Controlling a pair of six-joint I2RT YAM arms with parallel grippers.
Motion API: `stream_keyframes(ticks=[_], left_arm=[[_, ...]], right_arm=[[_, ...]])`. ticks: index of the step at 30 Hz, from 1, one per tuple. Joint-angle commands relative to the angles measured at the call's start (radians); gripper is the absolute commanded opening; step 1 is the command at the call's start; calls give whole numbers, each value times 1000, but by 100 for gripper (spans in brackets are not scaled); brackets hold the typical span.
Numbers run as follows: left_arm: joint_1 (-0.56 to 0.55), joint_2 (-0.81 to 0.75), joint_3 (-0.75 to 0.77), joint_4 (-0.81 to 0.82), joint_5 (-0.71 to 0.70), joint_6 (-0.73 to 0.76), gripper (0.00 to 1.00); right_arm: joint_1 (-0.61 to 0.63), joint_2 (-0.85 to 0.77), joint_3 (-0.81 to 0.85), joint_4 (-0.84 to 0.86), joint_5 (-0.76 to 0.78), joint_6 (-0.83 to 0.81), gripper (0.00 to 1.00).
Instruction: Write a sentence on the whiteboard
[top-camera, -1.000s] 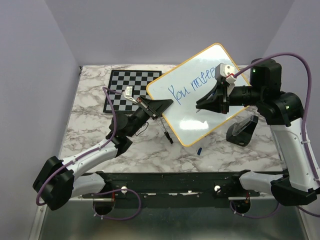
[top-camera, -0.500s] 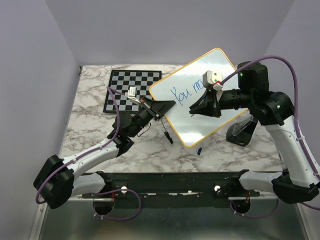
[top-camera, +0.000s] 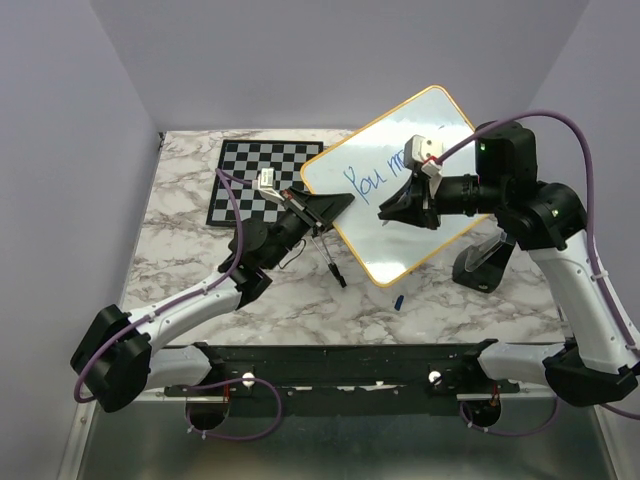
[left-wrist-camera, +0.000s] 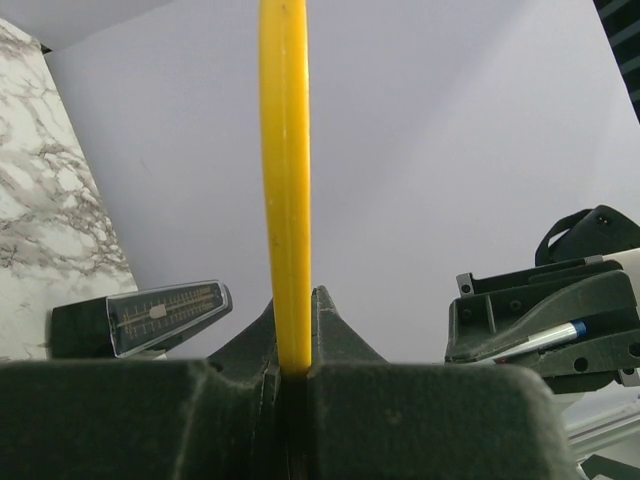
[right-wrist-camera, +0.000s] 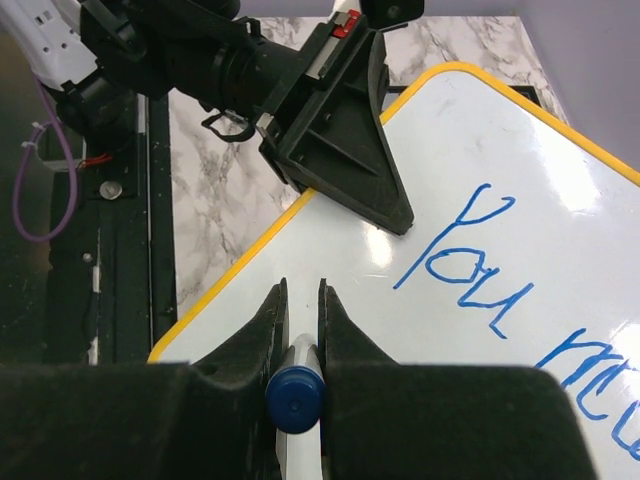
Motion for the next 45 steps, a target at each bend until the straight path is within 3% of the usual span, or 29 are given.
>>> stream_keyframes(ticks=[1,7,45], left_arm=[[-8,-16,71,166,-37,-38,0],[-10,-17,68,174,-34,-40,0],[-10,-50,4,261,-12,-86,0]], right_arm=[[7,10,-2,35,65,11,1],[8,19,-2,58,135,14,1],[-3,48,18,77,117,2,1]])
